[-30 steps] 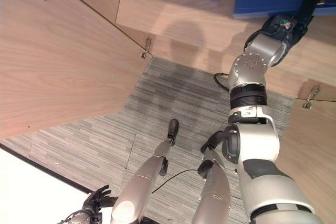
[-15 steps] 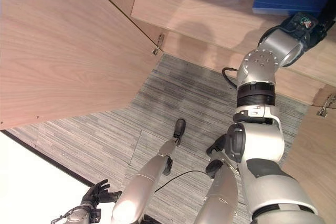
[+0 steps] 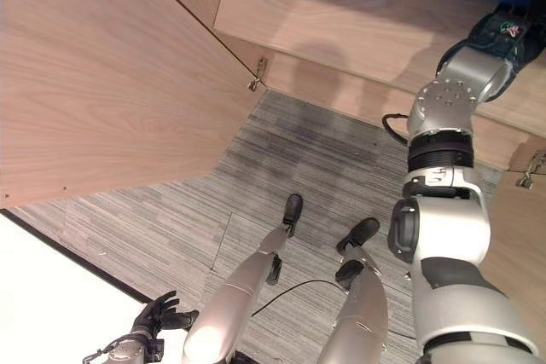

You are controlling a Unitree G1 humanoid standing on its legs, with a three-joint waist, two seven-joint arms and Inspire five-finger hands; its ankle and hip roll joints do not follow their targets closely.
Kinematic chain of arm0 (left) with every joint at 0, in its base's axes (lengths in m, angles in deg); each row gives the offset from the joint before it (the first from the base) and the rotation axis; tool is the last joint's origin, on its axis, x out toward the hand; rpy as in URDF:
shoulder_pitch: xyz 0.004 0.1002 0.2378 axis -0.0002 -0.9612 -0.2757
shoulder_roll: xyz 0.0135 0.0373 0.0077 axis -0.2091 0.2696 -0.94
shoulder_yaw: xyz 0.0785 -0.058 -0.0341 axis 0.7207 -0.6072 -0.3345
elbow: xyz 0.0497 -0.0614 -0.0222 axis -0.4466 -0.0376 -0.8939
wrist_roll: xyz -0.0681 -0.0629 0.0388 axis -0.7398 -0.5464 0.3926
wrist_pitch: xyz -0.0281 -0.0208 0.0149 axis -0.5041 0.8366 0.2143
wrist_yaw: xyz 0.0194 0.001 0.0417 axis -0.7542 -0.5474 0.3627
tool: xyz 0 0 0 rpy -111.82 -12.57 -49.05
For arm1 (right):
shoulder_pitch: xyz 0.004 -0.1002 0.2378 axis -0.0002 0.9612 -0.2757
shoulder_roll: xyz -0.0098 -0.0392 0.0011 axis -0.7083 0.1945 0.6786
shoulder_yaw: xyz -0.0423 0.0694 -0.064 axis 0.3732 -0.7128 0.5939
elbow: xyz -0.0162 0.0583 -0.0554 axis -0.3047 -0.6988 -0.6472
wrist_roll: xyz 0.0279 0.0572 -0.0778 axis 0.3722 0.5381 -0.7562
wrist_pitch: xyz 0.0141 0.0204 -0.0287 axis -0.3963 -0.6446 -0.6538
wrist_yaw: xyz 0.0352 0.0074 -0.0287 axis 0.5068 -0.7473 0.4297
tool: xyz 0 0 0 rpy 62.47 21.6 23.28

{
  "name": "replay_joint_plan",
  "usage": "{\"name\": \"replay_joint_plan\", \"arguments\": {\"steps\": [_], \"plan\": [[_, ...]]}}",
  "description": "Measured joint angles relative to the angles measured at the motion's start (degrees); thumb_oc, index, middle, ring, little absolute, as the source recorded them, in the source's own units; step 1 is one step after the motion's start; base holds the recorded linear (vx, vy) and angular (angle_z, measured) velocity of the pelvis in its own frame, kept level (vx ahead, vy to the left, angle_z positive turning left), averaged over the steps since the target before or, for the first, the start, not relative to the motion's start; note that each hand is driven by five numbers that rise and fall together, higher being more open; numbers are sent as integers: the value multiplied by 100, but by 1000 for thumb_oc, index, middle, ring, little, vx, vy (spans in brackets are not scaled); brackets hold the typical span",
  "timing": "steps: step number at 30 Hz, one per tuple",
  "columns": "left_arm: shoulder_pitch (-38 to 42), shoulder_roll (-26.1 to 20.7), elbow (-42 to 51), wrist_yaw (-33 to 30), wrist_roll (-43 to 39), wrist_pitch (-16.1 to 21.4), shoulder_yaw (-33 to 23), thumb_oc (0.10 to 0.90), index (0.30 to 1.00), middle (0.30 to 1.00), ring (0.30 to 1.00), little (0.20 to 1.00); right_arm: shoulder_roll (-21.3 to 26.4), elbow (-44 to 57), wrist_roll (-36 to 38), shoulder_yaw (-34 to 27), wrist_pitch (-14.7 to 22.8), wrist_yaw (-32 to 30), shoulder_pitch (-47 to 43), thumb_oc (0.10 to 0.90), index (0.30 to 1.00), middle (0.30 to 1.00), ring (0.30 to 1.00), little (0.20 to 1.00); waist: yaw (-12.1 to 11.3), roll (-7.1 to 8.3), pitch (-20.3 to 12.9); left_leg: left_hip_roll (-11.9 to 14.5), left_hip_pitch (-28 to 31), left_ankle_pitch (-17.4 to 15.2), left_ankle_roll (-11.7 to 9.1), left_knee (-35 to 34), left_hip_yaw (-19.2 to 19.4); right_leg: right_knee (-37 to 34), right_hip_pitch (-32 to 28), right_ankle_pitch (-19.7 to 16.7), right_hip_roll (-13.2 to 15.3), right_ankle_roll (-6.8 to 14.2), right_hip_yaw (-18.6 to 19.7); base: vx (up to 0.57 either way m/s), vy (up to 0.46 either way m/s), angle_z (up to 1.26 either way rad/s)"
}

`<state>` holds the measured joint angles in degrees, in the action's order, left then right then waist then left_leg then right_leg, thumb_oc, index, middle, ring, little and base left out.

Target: Put the empty folder in the office cabinet

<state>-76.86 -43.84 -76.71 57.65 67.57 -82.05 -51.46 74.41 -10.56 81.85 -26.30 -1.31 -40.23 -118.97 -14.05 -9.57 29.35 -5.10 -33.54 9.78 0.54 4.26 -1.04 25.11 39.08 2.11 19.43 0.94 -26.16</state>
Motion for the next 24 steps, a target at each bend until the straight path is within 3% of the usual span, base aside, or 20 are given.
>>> {"name": "replay_joint_plan", "arguments": {"steps": [5, 9, 12, 15, 18, 20, 24], "plan": [[-5, -1, -12, 94, -6, -22, -16, 800, 900, 900, 900, 900, 217, -516, -8, 552, -739, 293, -62, 800, 900, 900, 900, 900, 123, 0, 0, 20, 82, 13, 20, 10, 28, -65, -79, -22, -22, 20, 22, -14, -20, -4], [-10, -6, -68, 255, -53, -92, -45, 800, 900, 900, 900, 900, 526, -1268, -445, 1209, -1561, 652, -108, 800, 900, 900, 900, 900, 137, -2, -2, 88, 239, 29, 33, -48, 87, -266, -265, -158, -143, 29, 43, -9, -33, -10], [-58, -28, -68, 403, -136, -108, -61, 800, 900, 900, 900, 900, 962, -1788, -1304, 1973, -2384, 1030, -115, 800, 900, 900, 900, 900, 130, -42, -85, 113, 406, 58, -28, -228, 65, -424, -412, -216, -193, 53, 9, 3, -40, -2], [-153, -47, -68, 569, -176, -118, -67, 800, 900, 900, 900, 900, 1219, -2013, -2125, 2436, -2906, 1345, -126, 800, 900, 900, 900, 900, 147, -159, -272, 133, 474, 162, 3, -424, 65, -577, -477, -324, -255, 55, -24, 9, -51, -3], [-245, -168, -189, 714, -161, -120, -182, 800, 900, 900, 900, 900, 1481, -2156, -3166, 3075, -3460, 1826, -120, 800, 900, 900, 900, 900, 148, -165, -411, 199, 741, 261, 1, -659, 29, -879, -787, -415, -383, 103, -107, 17, -46, -2], [-344, -203, -264, 752, -151, -111, -186, 800, 900, 900, 900, 900, 1457, -1863, -3260, 3129, -3567, 1920, 18, 800, 900, 900, 900, 900, 168, -163, -605, 209, 789, 266, -20, -776, 15, -936, -807, -424, -405, 109, -124, 0, 0, 0], [-445, -203, -341, 850, -87, -111, -235, 800, 900, 900, 900, 900, 1296, -1374, -3019, 3016, -3545, 2223, 196, 800, 900, 900, 900, 900, 189, -190, -626, 214, 890, 269, -15, -773, 54, -1017, -926, -448, -429, 118, -104, 8, 1, -4]]}}
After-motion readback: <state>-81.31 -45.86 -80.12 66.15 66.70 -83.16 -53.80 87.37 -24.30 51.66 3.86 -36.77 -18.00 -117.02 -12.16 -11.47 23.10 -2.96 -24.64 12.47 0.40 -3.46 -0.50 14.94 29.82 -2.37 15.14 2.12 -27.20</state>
